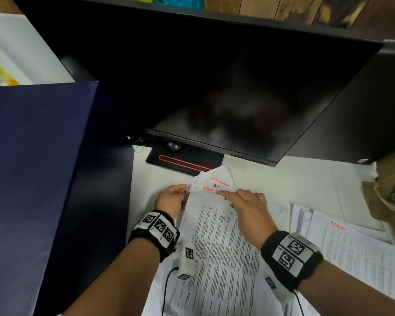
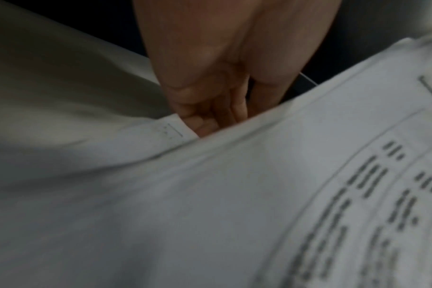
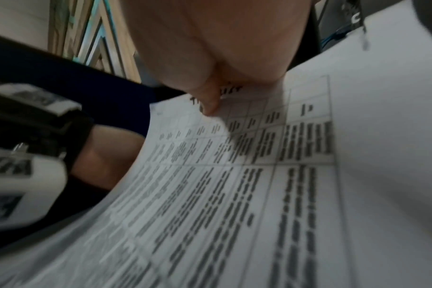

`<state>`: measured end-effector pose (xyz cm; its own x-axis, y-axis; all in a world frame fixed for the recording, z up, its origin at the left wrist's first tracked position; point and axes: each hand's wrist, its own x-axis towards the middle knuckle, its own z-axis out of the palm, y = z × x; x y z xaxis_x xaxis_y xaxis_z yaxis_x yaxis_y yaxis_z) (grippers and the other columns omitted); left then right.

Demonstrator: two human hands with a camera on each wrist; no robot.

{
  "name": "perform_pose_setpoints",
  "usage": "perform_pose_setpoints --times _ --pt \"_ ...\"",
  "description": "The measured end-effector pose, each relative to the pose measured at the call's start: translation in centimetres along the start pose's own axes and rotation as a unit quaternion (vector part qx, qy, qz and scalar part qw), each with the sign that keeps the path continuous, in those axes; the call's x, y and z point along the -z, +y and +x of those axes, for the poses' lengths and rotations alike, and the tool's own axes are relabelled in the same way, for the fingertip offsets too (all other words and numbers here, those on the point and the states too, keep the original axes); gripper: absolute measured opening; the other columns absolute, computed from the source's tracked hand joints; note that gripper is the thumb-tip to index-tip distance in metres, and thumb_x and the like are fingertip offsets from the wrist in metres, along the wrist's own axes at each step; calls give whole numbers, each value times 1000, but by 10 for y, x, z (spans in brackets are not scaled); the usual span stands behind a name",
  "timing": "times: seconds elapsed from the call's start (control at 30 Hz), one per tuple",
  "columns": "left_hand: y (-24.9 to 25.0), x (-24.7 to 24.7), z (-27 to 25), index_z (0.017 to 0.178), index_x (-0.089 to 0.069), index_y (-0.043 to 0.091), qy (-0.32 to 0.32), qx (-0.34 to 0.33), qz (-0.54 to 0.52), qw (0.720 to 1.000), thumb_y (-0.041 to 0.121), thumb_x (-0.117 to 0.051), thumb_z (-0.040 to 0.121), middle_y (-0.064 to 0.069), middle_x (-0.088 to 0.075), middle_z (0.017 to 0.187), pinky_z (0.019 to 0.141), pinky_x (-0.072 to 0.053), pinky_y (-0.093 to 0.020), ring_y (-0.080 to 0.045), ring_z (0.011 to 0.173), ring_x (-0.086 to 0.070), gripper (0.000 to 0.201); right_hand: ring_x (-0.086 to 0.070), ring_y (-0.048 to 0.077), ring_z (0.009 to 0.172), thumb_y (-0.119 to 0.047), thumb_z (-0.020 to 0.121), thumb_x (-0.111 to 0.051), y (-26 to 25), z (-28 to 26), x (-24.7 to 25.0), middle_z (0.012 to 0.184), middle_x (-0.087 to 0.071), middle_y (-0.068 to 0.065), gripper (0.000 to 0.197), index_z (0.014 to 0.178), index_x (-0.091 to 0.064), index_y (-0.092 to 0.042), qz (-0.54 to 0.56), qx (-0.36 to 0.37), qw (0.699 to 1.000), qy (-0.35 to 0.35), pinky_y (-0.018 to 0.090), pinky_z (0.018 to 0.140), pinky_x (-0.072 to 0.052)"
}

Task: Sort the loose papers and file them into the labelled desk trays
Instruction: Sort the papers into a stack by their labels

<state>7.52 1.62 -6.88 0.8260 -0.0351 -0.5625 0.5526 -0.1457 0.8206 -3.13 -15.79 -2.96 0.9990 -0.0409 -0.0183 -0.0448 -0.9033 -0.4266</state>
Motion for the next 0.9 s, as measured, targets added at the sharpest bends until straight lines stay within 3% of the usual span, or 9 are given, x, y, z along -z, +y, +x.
perform_pose_setpoints --times 0.1,0.23,0.33,0.4,0.43,0.53,0.63,0.77,0.9 --pt "-1 -6 0 101 -67 8 2 -50 109 993 -4 -50 88 0 -63 75 56 -45 -10 -10 63 -54 24 -40 8 88 12 82 -43 5 12 16 96 -54 -9 74 134 -44 -42 -4 -32 999 -25 27 86 -26" --pt "0 -11 -9 91 -68 15 27 -108 167 980 2 -61 85 1 -59 75 55 -40 -1 -11 69 -54 16 -50 11 98 8 86 -40 14 23 23 99 -56 -10 70 132 -44 -44 -7 -46 995 -83 29 90 -28" --pt "2 -12 -21 88 -68 3 28 -155 104 982 -7 -62 82 -1 -58 79 64 -41 -1 -8 69 -55 13 -50 12 103 8 87 -38 18 20 16 108 -58 -9 69 130 -44 -46 23 -51 993 -104 28 90 -27" --pt "-1 -10 -26 80 -67 3 13 -157 26 987 -15 -60 80 -2 -60 79 75 -46 -12 -9 69 -59 19 -48 14 109 6 92 -36 16 17 13 121 -57 -7 64 132 -43 -43 57 -71 991 -98 27 93 -26" --pt "-3 -8 -27 75 -66 7 12 -152 14 988 -15 -60 79 -1 -63 77 75 -48 -15 -7 68 -61 23 -46 16 113 4 94 -35 15 16 13 127 -55 -5 60 134 -42 -41 69 -81 989 -99 28 97 -26" --pt "-9 -2 -25 70 -65 14 39 -152 37 987 -10 -66 78 3 -62 76 66 -46 -5 8 59 -58 26 -41 19 120 1 97 -34 12 17 11 134 -51 -3 59 142 -34 -36 64 -91 988 -110 30 103 -26" --pt "-15 1 -23 70 -63 17 16 -146 31 989 -11 -64 79 2 -63 77 74 -49 -16 -5 69 -60 30 -42 18 117 3 96 -35 13 21 7 126 -53 -4 62 143 -30 -37 39 -84 989 -119 31 100 -27" --pt "-17 9 -24 74 -60 10 -40 -130 -15 991 -22 -54 80 6 -62 61 57 -46 -11 2 52 -57 33 -45 15 110 4 94 -37 12 25 0 119 -54 -9 63 139 -37 -40 9 -41 994 -100 30 96 -29" --pt "-18 18 -27 78 -64 11 -77 -111 -4 991 -15 -56 82 9 -70 64 58 -48 -12 1 57 -62 27 -45 17 109 -6 95 -42 12 24 -8 120 -52 -4 45 132 -48 -32 -28 -36 996 -76 33 97 -34"
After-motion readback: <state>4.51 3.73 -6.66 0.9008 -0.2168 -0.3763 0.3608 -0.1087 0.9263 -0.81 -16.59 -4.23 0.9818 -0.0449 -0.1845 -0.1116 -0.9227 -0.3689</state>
